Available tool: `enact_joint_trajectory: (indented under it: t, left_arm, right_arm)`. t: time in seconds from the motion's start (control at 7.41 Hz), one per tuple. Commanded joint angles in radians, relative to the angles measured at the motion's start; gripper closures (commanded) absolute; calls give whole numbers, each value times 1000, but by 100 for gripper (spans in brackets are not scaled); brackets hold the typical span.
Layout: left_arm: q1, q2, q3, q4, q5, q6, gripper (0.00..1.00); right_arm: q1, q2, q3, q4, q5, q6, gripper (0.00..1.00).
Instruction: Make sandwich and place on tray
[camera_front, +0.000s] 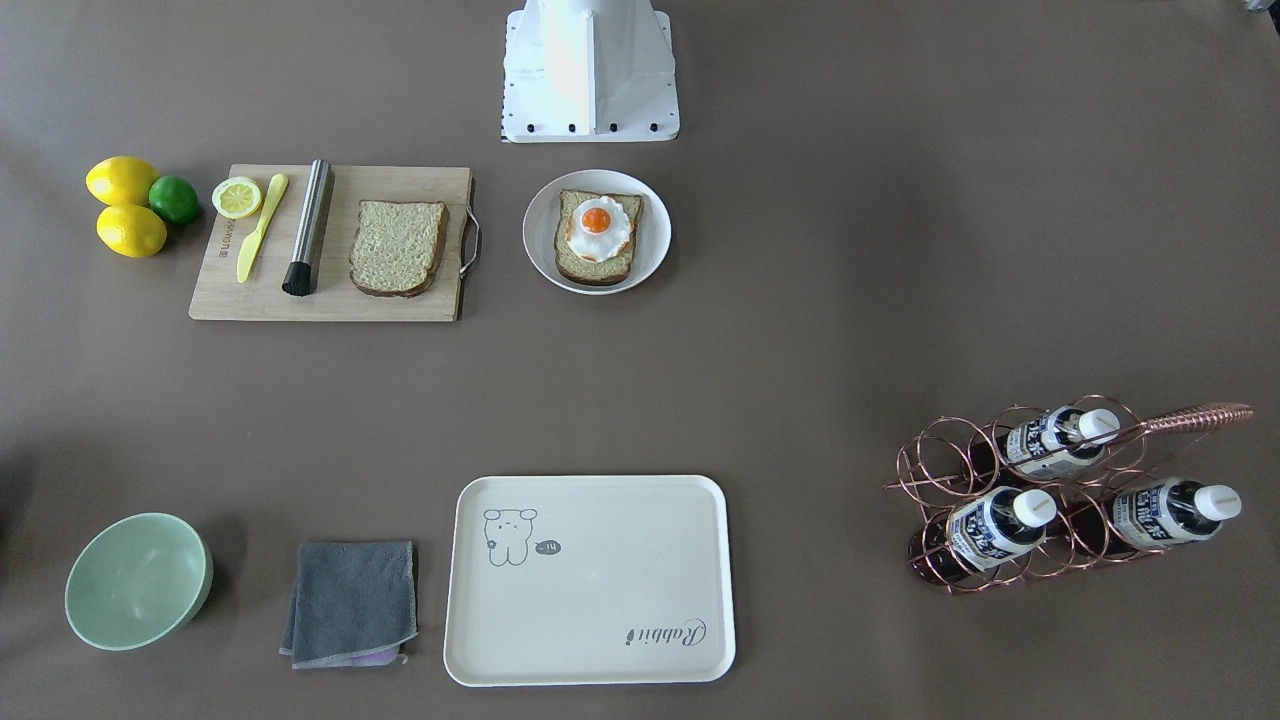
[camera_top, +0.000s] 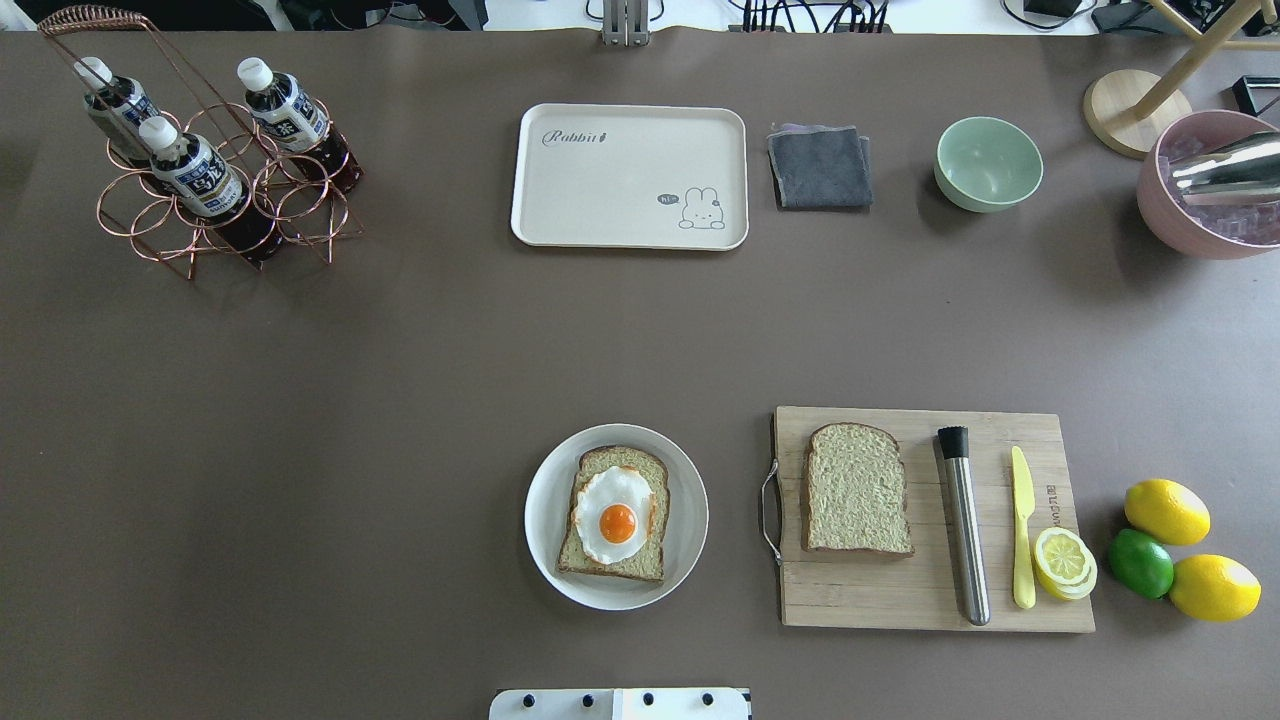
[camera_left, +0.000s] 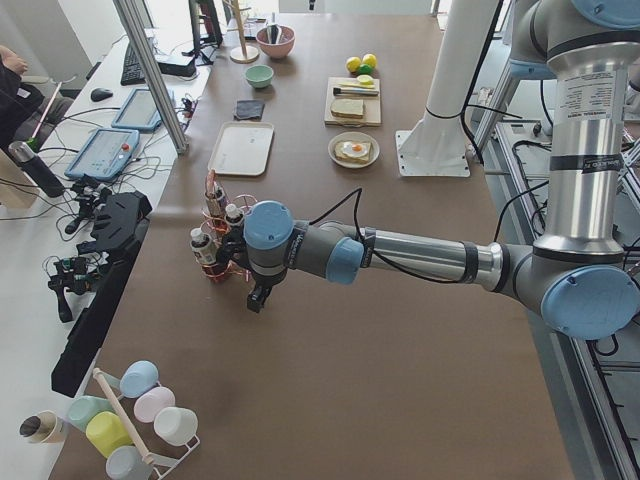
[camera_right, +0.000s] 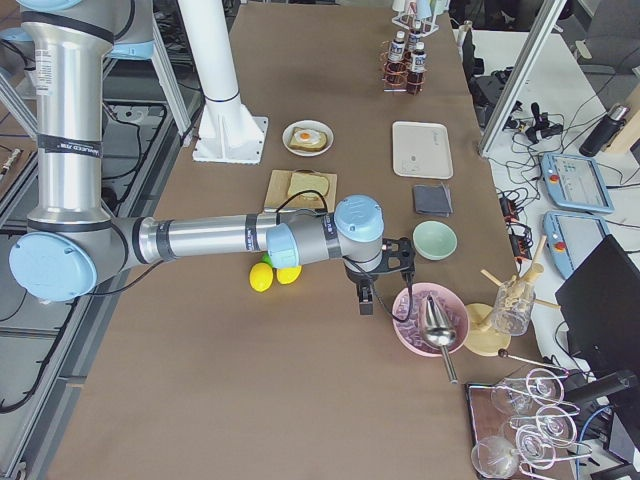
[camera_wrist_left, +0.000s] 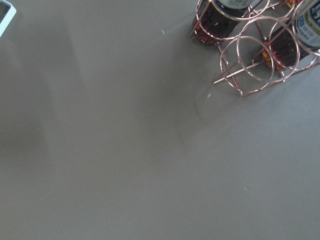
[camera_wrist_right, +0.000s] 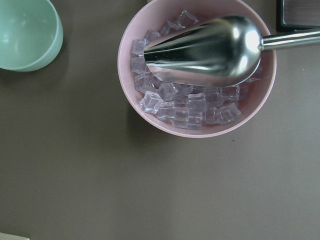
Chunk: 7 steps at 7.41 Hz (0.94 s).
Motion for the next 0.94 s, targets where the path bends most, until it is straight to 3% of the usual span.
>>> enact_joint_trajectory:
  t: [0.0,0.13,0.54,0.81]
  left_arm:
    - [1,12,-4,-58,-3,-20,1]
    - [3,12,-7,-84,-3,-92,0]
    - [7,29,-7,-116,-6,-175,1]
    - [7,52,-21,-127,-5,-243,2]
  right_arm:
    - [-82,15,9,57,1,4,0]
    - [-119,15,40,61,4,37,0]
    - [-376,57,169,165,-37,522,0]
    - [-563,81,238,226,-182,789,0]
